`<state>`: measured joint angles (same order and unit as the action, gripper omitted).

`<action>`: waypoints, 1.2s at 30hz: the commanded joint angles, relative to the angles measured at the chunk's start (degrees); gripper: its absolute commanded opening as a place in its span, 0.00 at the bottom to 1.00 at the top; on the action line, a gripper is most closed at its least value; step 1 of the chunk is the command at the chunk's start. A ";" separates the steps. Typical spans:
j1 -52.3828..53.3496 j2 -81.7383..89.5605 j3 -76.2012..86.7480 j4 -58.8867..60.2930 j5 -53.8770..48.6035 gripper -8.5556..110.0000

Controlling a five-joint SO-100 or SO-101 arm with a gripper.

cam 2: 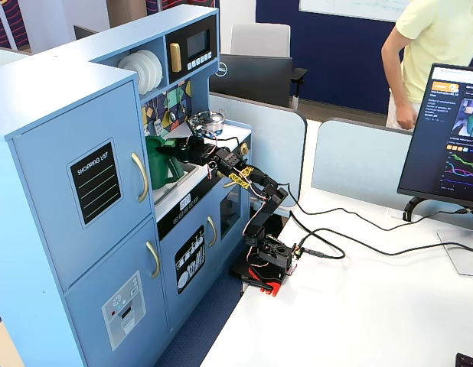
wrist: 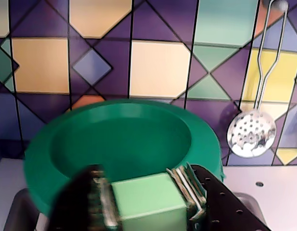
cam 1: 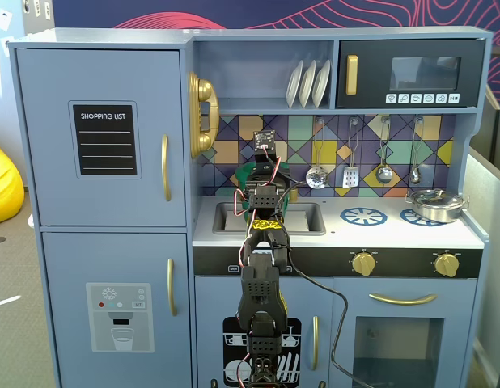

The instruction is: Pick up the lid from the counter and put it on the green recipient

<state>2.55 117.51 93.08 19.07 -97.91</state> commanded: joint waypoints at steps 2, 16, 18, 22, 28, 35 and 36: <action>4.48 4.92 -6.50 0.70 -0.26 0.32; 2.81 40.43 13.27 34.01 0.09 0.29; 2.02 43.95 18.11 38.94 0.53 0.27; 2.20 50.01 32.70 43.42 1.93 0.22; 1.14 55.20 56.95 44.74 3.16 0.15; -4.75 52.82 74.44 40.08 11.87 0.10; -5.01 53.61 76.29 40.17 12.39 0.10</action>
<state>-0.53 170.68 164.53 60.82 -88.42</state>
